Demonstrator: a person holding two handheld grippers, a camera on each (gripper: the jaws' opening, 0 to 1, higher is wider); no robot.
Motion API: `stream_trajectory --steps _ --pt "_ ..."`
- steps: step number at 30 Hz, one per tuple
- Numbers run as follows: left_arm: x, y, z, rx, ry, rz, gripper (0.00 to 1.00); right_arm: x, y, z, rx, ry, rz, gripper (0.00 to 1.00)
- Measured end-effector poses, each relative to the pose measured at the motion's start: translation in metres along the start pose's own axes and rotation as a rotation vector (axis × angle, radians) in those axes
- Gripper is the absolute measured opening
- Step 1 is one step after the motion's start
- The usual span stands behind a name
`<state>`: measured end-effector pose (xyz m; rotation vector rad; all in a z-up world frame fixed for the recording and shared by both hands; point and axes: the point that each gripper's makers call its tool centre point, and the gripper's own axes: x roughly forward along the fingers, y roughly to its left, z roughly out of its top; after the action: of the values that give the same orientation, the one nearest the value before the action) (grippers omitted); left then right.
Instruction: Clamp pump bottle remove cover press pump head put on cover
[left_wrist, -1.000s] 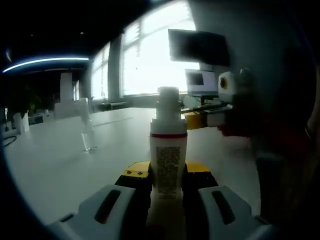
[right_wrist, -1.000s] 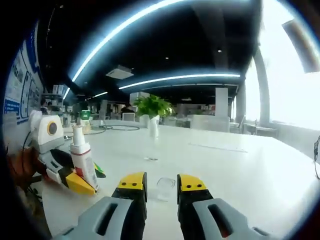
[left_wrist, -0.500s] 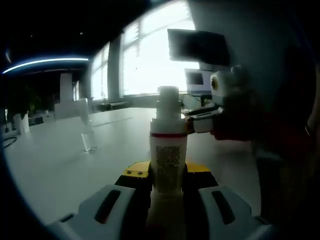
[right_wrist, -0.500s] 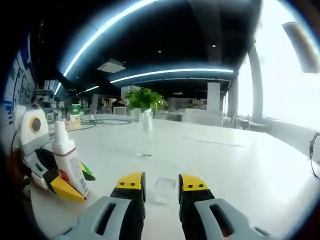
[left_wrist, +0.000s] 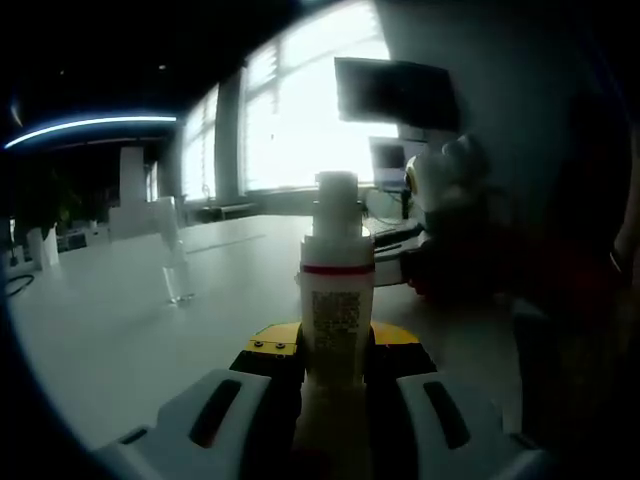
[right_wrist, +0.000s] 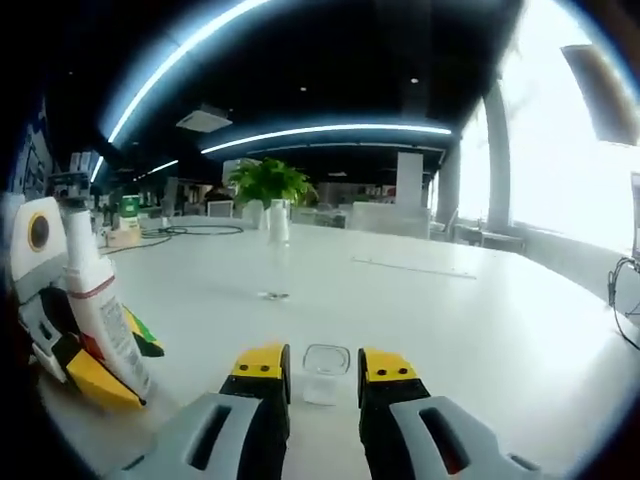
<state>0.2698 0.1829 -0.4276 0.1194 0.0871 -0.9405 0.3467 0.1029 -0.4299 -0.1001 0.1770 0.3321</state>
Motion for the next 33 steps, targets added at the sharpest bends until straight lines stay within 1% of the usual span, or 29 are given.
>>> stream_trajectory --steps 5,8,13,16,18,21,23,29,33 --pt "0.0003 -0.0003 -0.0003 0.000 0.001 0.000 0.14 0.0021 -0.0072 -0.0002 -0.010 -0.006 -0.053 0.22" --pt "0.0002 -0.0004 -0.0002 0.001 0.001 0.000 0.14 0.0023 -0.0059 -0.0001 -0.002 -0.008 -0.049 0.22" --pt "0.0004 -0.0011 -0.0003 0.003 0.001 -0.002 0.14 0.0046 -0.0048 -0.0024 -0.018 0.004 -0.051 0.22" --pt "0.0004 -0.0013 0.0000 0.003 0.002 -0.002 0.14 0.0040 -0.0050 -0.0046 -0.025 0.012 -0.070 0.18" --pt "0.0002 -0.0012 -0.0002 0.004 0.002 -0.002 0.14 0.0059 -0.0065 -0.0047 -0.041 0.011 -0.077 0.18" --pt "0.0004 -0.0014 -0.0003 0.005 0.002 -0.002 0.14 0.0068 -0.0077 -0.0059 -0.041 0.019 -0.082 0.18" --pt "0.0002 -0.0015 -0.0002 0.006 0.002 -0.002 0.14 0.0063 -0.0075 -0.0069 -0.031 0.025 -0.083 0.15" --pt "0.0001 -0.0014 -0.0003 0.007 0.003 -0.001 0.14 0.0060 -0.0094 -0.0070 -0.036 0.022 -0.100 0.15" --pt "0.0003 -0.0011 -0.0004 0.006 0.003 -0.001 0.14 0.0064 -0.0096 -0.0067 -0.046 0.018 -0.096 0.15"
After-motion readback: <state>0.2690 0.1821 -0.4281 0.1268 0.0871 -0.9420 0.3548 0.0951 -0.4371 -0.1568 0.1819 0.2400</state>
